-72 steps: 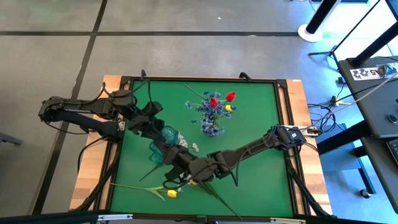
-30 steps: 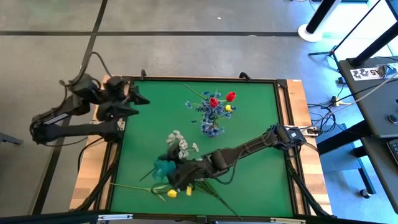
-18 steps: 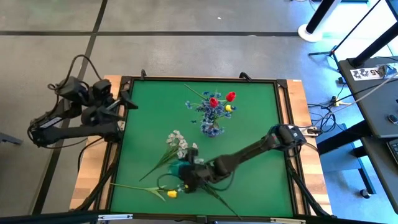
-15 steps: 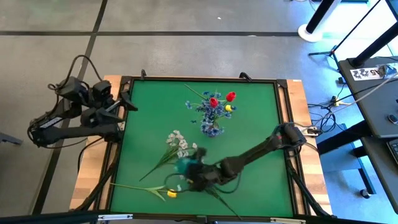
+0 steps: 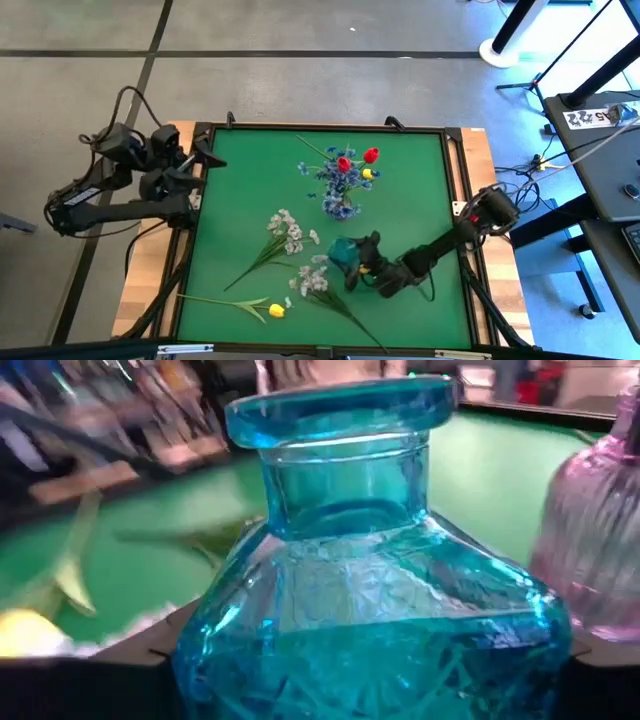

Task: Sort flowers into vase by color
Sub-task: Move the blue vase to the bottom of the table

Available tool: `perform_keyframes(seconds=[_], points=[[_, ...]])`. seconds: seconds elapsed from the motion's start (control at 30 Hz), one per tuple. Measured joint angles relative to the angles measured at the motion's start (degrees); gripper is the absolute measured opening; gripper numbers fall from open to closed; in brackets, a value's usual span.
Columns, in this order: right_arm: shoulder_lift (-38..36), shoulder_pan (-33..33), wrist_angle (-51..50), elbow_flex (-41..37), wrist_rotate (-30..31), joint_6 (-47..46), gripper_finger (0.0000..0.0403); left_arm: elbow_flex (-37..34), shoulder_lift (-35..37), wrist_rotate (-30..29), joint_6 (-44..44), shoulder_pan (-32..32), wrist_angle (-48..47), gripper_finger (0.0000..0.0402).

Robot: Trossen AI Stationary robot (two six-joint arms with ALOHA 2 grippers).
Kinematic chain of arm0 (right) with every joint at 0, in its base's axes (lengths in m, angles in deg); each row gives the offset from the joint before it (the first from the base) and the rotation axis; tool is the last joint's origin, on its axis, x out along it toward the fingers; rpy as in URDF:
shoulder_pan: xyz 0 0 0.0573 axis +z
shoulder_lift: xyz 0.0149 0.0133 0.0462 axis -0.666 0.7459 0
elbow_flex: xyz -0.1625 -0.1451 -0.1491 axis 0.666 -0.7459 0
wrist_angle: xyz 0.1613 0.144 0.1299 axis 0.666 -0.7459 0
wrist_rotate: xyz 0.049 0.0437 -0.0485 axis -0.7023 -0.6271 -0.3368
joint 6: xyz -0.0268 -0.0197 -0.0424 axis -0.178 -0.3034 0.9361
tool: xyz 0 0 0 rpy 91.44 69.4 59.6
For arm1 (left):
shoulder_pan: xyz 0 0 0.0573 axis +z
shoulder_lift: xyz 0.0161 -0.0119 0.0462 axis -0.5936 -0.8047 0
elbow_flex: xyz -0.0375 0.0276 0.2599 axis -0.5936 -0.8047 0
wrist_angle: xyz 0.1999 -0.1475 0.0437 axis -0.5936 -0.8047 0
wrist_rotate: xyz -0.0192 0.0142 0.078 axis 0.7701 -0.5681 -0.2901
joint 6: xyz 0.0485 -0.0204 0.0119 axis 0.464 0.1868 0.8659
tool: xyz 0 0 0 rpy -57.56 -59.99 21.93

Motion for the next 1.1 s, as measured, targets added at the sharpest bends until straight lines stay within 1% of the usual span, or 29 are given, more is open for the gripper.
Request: perform_keyframes(seconds=[0.07,0.13,0.2,0.23,0.33,0.37,0.47,0.53,0.63,0.73,0.93,1.1], points=[[1.0,-0.3,11.0,-3.9,-1.6,4.0,0.0314,-0.8,0.0,0.4,4.5,-1.1,-1.8,0.0334],[2.0,-0.3,18.9,-6.2,-3.6,8.9,0.0314,-3.2,0.0,0.4,7.3,-3.0,-1.8,0.0334],[2.3,-0.2,24.0,-7.0,-6.3,13.4,0.0314,-6.4,-0.1,0.0,8.5,-5.5,0.2,0.0334],[2.3,-0.2,24.8,-6.9,-8.0,15.1,0.0314,-8.2,-0.1,-0.8,9.0,-6.9,2.1,0.0334],[2.6,-0.2,23.8,-6.6,-14.7,18.2,0.0316,-15.2,-0.3,-3.8,9.3,-12.1,10.4,0.0334],[2.6,-0.2,23.6,-6.5,-16.1,18.9,0.0318,-17.7,-0.4,-5.0,9.3,-14.0,13.9,0.0334],[2.6,-0.2,23.9,-6.3,-19.1,19.8,0.0325,-24.1,-1.3,-9.3,9.8,-19.2,24.5,0.0334],[2.6,-0.2,23.6,-6.3,-20.4,19.8,0.0323,-26.5,-1.6,-12.6,11.3,-21.8,28.7,0.0334],[2.6,-0.2,23.5,-6.3,-21.1,19.8,0.0319,-28.1,-1.8,-17.5,13.2,-24.8,29.7,0.0334],[2.6,-0.2,23.4,-6.3,-21.2,19.0,0.0322,-28.4,-2.8,-20.5,13.8,-27.0,29.6,0.0334],[2.6,-0.2,14.9,-6.3,-21.1,14.3,0.0344,-28.5,-4.3,-22.8,13.8,-29.2,29.3,0.0334],[2.6,-0.2,13.1,-6.3,-21.7,14.9,0.0343,-28.5,-4.7,-23.1,13.5,-30.3,28.7,0.0334]])
